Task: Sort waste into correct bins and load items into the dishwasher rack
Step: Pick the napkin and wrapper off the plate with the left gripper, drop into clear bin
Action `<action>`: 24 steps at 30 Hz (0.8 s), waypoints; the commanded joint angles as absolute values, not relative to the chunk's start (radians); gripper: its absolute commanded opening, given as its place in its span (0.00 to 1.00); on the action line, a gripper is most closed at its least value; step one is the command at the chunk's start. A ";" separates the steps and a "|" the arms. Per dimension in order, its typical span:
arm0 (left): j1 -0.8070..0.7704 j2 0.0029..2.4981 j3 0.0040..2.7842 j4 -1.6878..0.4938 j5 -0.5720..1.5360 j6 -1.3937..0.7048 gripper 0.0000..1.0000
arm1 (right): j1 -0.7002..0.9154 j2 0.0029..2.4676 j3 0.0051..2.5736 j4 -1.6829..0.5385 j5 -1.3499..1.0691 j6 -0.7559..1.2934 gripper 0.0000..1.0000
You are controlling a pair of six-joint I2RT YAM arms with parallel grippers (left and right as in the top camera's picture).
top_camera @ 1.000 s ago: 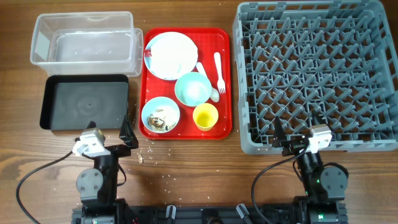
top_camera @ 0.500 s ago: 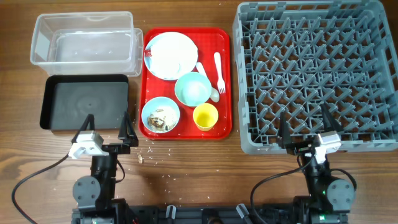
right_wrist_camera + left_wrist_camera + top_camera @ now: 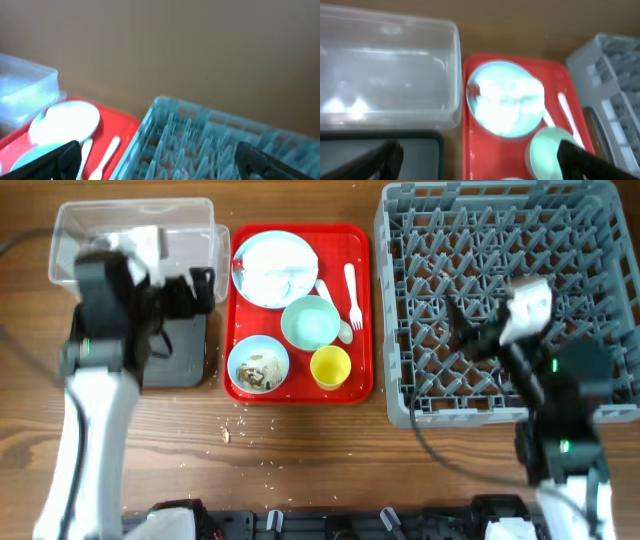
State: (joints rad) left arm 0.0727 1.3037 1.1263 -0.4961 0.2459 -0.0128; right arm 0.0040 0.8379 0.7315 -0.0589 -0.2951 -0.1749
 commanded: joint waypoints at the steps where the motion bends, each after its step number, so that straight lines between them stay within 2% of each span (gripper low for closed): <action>1: 0.002 1.606 1.498 -0.694 0.280 0.160 1.00 | 0.007 1.024 0.941 -0.216 -0.317 -0.183 1.00; 4: -0.072 1.846 1.751 -0.845 0.281 0.394 1.00 | 0.007 1.162 1.042 -0.300 -0.342 -0.180 1.00; 7: -0.157 2.003 1.780 -0.879 0.280 0.601 1.00 | 0.007 1.244 1.042 -0.299 -0.492 -0.180 1.00; 13: -0.283 2.086 1.779 -0.904 0.280 0.542 1.00 | 0.007 1.312 1.039 -0.307 -0.586 -0.176 1.00; 15: -0.299 2.091 1.779 -0.845 0.241 0.543 1.00 | 0.007 1.317 1.039 -0.315 -0.586 -0.175 1.00; 19: -0.258 2.148 1.779 -0.686 0.189 0.542 1.00 | 0.007 1.317 1.039 -0.327 -0.583 -0.176 1.00; 24: -0.174 2.245 1.779 -0.660 0.190 0.542 1.00 | 0.007 1.317 1.039 -0.330 -0.577 -0.176 1.00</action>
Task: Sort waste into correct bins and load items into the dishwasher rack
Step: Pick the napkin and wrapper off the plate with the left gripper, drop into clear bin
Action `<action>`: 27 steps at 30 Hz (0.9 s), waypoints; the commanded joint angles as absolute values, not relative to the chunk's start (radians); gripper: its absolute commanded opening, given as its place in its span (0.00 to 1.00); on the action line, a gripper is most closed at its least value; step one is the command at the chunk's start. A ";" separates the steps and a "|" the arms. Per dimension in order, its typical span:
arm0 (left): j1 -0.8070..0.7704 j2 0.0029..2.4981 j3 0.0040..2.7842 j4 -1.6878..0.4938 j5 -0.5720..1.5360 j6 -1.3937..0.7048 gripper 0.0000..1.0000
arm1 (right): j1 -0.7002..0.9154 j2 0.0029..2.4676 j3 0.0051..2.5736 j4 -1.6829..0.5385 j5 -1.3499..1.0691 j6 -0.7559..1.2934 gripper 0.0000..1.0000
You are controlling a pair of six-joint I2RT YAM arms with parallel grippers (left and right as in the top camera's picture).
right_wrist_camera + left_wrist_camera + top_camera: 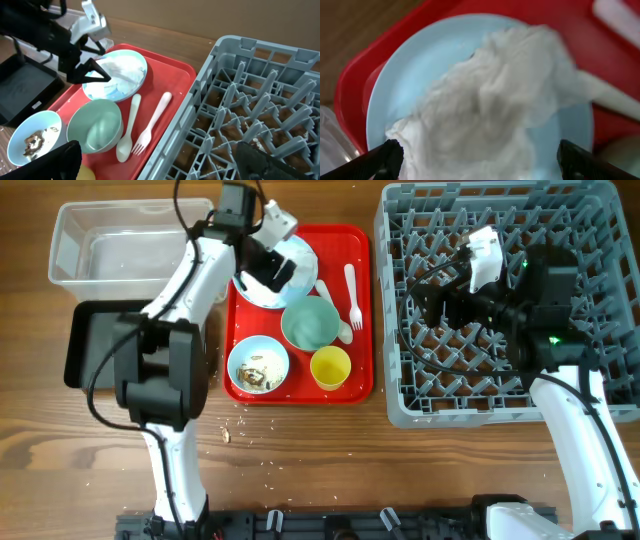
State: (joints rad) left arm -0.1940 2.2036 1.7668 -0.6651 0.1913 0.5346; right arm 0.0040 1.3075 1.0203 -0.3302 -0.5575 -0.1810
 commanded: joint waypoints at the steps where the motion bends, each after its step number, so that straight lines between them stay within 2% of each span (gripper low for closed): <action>1: -0.173 2.261 1.779 -0.654 0.190 0.542 1.00 | 0.007 1.317 1.039 -0.330 -0.577 -0.176 1.00; 4: -0.173 2.305 1.779 -0.650 0.191 0.542 0.99 | 0.007 1.317 1.039 -0.330 -0.577 -0.176 1.00; 8: -0.173 2.353 1.776 -0.654 0.242 0.542 0.85 | 0.007 1.317 1.039 -0.330 -0.574 -0.176 1.00; 9: -0.173 2.353 1.770 -0.652 0.243 0.542 0.74 | 0.007 1.317 1.039 -0.330 -0.574 -0.176 1.00; 11: -0.173 2.353 1.768 -0.654 0.242 0.542 0.43 | 0.007 1.317 1.039 -0.329 -0.574 -0.176 0.99; 13: -0.173 2.353 1.768 -0.653 0.242 0.542 0.04 | 0.007 1.317 1.039 -0.330 -0.574 -0.176 0.99; 15: -0.173 2.344 1.771 -0.654 0.242 0.527 0.04 | 0.007 1.317 1.039 -0.330 -0.574 -0.176 0.96; 18: -0.168 2.273 1.815 -0.654 0.180 0.366 0.04 | 0.007 1.317 1.039 -0.330 -0.574 -0.176 0.95; 22: -0.135 2.083 1.868 -0.652 0.158 0.229 0.04 | 0.007 1.317 1.039 -0.330 -0.574 -0.176 0.95; 24: -0.081 1.978 1.868 -0.668 0.155 0.188 0.04 | 0.007 1.317 1.039 -0.329 -0.574 -0.177 0.95; 27: 0.028 1.947 1.867 -0.699 0.072 0.113 0.04 | 0.007 1.317 1.039 -0.327 -0.574 -0.176 0.95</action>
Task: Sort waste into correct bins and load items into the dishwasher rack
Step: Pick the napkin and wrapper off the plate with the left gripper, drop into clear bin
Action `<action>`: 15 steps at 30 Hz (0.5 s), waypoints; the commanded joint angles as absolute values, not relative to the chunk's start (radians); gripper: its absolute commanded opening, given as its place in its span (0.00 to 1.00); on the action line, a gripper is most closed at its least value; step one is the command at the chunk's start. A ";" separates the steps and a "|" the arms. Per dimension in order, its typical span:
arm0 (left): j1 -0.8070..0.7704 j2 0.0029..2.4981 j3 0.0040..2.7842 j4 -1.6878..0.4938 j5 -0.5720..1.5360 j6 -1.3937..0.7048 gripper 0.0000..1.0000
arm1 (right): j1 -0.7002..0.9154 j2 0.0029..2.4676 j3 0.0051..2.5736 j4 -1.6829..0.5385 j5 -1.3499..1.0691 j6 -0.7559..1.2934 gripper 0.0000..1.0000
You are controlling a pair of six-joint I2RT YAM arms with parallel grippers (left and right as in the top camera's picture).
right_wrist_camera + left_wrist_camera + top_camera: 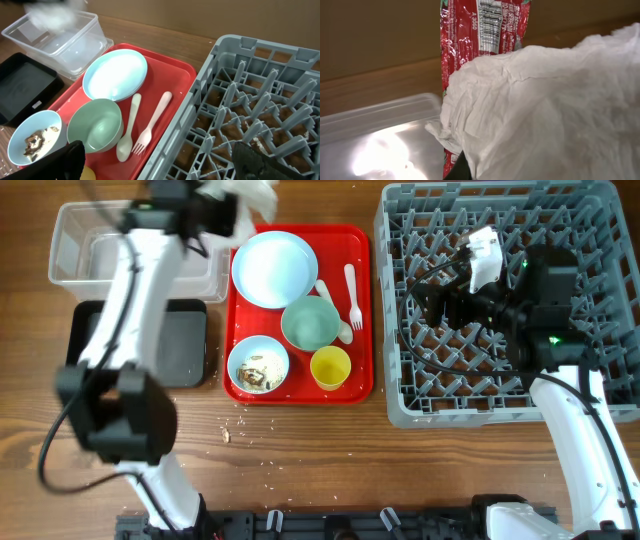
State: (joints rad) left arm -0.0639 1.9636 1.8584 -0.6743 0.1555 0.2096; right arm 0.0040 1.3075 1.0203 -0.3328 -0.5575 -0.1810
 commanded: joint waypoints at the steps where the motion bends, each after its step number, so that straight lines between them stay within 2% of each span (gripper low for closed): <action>1: 0.086 1.966 1.866 -0.717 0.062 0.086 0.04 | 0.007 1.317 1.039 -0.326 -0.574 -0.176 0.95; 5: 0.194 2.086 1.864 -0.723 0.062 0.059 0.04 | 0.007 1.317 1.039 -0.326 -0.574 -0.176 0.95; 6: 0.202 2.121 1.864 -0.723 0.063 0.059 0.09 | 0.007 1.317 1.039 -0.326 -0.574 -0.176 0.95; 7: 0.202 2.152 1.864 -0.722 0.062 0.059 0.19 | 0.007 1.317 1.039 -0.325 -0.574 -0.176 0.95; 8: 0.202 2.178 1.864 -0.714 0.062 0.059 0.45 | 0.007 1.317 1.039 -0.326 -0.574 -0.176 0.95; 9: 0.200 2.185 1.864 -0.706 0.062 0.059 0.88 | 0.007 1.317 1.039 -0.326 -0.574 -0.176 0.95; 10: 0.200 2.185 1.865 -0.698 0.062 0.059 1.00 | 0.007 1.317 1.039 -0.325 -0.574 -0.176 0.96; 12: 0.200 2.141 1.872 -0.699 0.097 0.059 1.00 | 0.007 1.317 1.039 -0.325 -0.574 -0.176 1.00; 15: 0.181 2.032 1.872 -0.743 0.200 0.060 1.00 | 0.007 1.317 1.039 -0.324 -0.575 -0.172 1.00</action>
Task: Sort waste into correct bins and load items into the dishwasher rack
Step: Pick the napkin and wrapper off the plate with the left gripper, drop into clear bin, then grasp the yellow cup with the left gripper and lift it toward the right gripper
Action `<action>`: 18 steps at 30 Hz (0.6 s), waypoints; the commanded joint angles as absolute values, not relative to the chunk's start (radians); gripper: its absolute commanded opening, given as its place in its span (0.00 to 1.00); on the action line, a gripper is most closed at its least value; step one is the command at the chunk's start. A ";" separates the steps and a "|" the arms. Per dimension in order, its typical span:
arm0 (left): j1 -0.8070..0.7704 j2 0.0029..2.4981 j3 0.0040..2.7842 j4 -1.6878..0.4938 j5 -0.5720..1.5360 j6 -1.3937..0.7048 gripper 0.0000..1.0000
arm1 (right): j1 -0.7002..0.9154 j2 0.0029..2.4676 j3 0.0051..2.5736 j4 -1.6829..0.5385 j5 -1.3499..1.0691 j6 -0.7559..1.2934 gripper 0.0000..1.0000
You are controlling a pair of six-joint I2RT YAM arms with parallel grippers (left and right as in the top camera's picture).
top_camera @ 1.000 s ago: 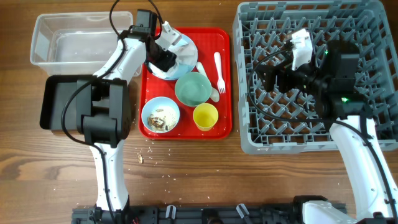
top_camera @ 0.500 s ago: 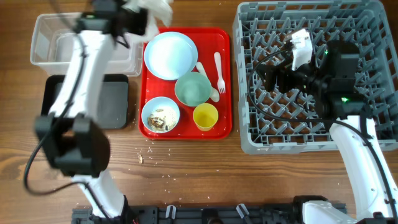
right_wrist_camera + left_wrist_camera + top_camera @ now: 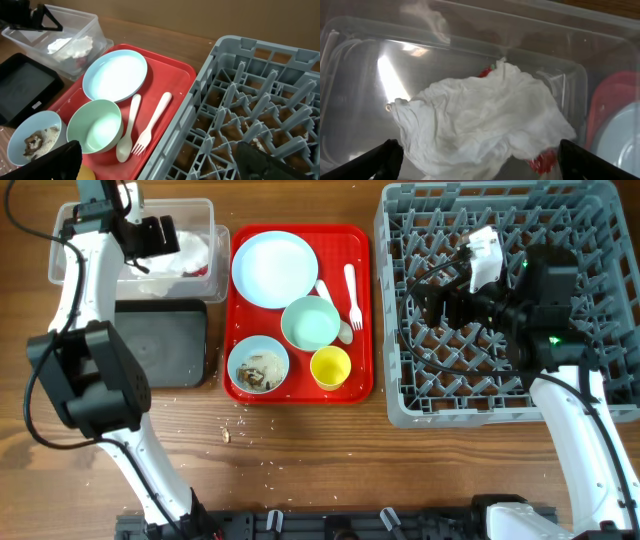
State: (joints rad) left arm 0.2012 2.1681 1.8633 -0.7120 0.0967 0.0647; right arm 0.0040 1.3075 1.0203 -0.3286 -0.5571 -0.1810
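Note:
A crumpled white napkin and a red wrapper lie in the clear plastic bin at the back left. My left gripper hovers over that bin, open, with nothing between its fingers. The red tray holds a bare pale-blue plate, a green bowl, a blue bowl with food scraps, a yellow cup, a spoon and a fork. My right gripper hangs open above the grey dishwasher rack.
A black bin sits in front of the clear bin, left of the tray. Crumbs are scattered on the wooden table in front of the tray. The rack fills the right side of the table.
The napkin and red wrapper, held aloft in my left gripper by the clear bin, now lie inside that bin. The left gripper is open above them. The right arm has not moved.
My left gripper was open over the two bins, with the napkin on the plate. Then it was open right at the napkin. Then it held napkin and wrapper up, the plate bare. Now both lie in the clear bin. The right arm shifted early, then stayed over the rack.

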 commanded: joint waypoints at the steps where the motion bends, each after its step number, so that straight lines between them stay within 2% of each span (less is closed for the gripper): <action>1: 0.165 1.990 1.872 -0.787 0.252 0.071 1.00 | 0.007 1.317 1.039 -0.322 -0.574 -0.150 1.00; 4: 0.076 1.935 1.872 -0.989 0.377 0.070 1.00 | 0.007 1.317 1.039 -0.322 -0.575 -0.124 1.00; 10: -0.198 1.971 1.790 -1.243 0.385 0.036 0.99 | 0.007 1.317 1.039 -0.322 -0.574 -0.124 1.00; 12: -0.286 1.971 1.784 -1.355 0.385 0.020 0.94 | 0.007 1.317 1.039 -0.323 -0.574 -0.124 1.00; 15: -0.424 1.971 1.732 -1.295 0.360 -0.049 0.91 | 0.007 1.317 1.039 -0.323 -0.575 -0.101 1.00; 18: -0.481 1.971 1.610 -1.194 0.290 -0.191 0.85 | 0.007 1.317 1.039 -0.323 -0.574 -0.101 1.00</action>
State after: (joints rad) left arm -0.4618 1.9671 1.6936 -1.2297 0.3408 -0.0700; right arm 0.0040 1.3075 1.0203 -0.3264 -0.5575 -0.1162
